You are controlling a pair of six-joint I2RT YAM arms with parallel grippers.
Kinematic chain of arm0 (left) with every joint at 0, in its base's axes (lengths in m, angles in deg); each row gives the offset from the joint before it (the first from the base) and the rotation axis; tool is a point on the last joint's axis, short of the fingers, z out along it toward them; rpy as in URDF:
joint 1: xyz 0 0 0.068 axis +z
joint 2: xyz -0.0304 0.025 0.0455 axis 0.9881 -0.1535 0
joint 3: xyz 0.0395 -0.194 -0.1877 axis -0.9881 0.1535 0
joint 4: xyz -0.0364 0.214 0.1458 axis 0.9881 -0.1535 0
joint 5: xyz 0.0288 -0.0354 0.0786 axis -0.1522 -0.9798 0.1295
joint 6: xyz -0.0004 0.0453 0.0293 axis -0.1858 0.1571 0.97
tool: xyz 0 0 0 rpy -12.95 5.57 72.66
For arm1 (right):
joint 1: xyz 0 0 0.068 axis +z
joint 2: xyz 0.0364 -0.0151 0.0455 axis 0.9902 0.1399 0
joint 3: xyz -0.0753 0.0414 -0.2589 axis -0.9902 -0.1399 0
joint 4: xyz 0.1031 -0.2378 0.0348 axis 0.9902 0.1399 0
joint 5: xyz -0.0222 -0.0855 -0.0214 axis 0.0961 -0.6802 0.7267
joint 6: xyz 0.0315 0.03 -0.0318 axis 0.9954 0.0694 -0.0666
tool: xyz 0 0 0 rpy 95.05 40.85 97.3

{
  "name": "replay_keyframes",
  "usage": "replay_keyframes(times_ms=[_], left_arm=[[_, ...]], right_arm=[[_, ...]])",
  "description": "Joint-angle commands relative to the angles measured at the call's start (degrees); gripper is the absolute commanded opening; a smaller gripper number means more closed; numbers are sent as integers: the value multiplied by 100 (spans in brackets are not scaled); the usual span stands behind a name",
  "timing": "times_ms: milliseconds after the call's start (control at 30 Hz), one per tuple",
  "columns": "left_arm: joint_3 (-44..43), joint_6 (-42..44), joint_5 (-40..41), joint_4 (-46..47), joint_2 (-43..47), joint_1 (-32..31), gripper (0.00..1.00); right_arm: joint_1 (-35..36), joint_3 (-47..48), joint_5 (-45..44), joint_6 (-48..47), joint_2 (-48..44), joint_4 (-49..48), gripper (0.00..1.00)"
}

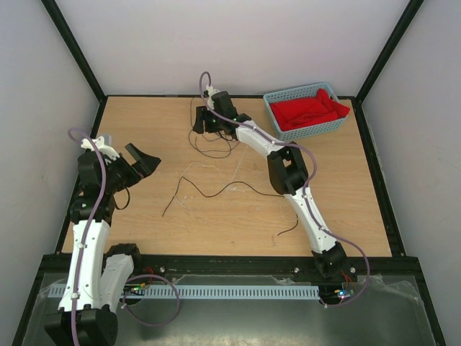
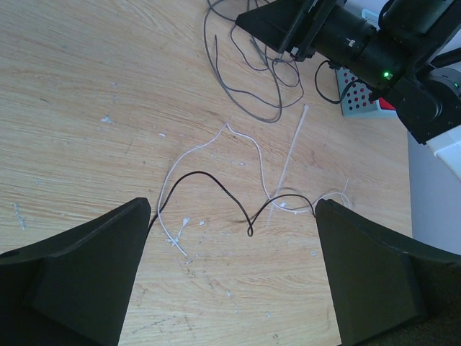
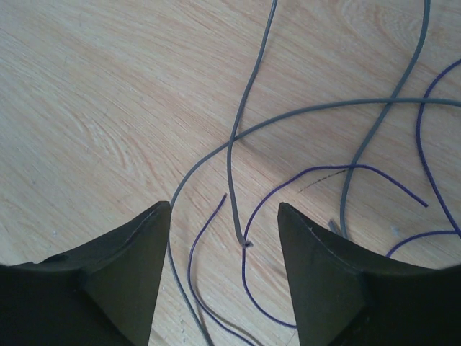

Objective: Zip-tie the wires
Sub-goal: Pick up the cable at the center of the board.

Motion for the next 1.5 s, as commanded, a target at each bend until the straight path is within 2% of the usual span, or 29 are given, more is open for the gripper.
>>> replay_keyframes(times_ms=[0,133,267,500,567,700,800,967,1100,1233,1467], left_arm=[[-72,79,-52,98,-35,23,99],[-94,138,-36,114,-67,23,99],[-138,123,-52,113,-93,24,99],[-345,241,-207,116,-24,23,99],[-427,368,-274,161,-31,23,99],[-626,783,-734,534,-170,23,99],[-687,970,-1275,1289,-417,-12,99],[-899,1804,-1815,2479,-1170,-436,99],[-1353,2726,-1884,2879,-1919,-1185,99],[-1675,3502,-1919,3326,-2504,-1682,99],[-2006,4194,-1809,4227,-3443,-2249,90]], right_arm=[[2,434,-47,118,227,11,69],[2,481,-24,140,285,-14,57],[5,489,-10,116,287,-77,36],[3,570,-269,-63,44,-253,7],[2,589,-366,-201,-131,-256,2],[7,433,-513,-630,-729,-211,0],[-9,209,-606,-955,-1244,-6,0],[-250,167,38,-958,-1817,570,0],[-471,68,829,-1021,-2243,1056,0],[-606,-429,1503,-1243,-2791,1356,0],[-683,-1184,1762,-1557,-3598,1656,0]])
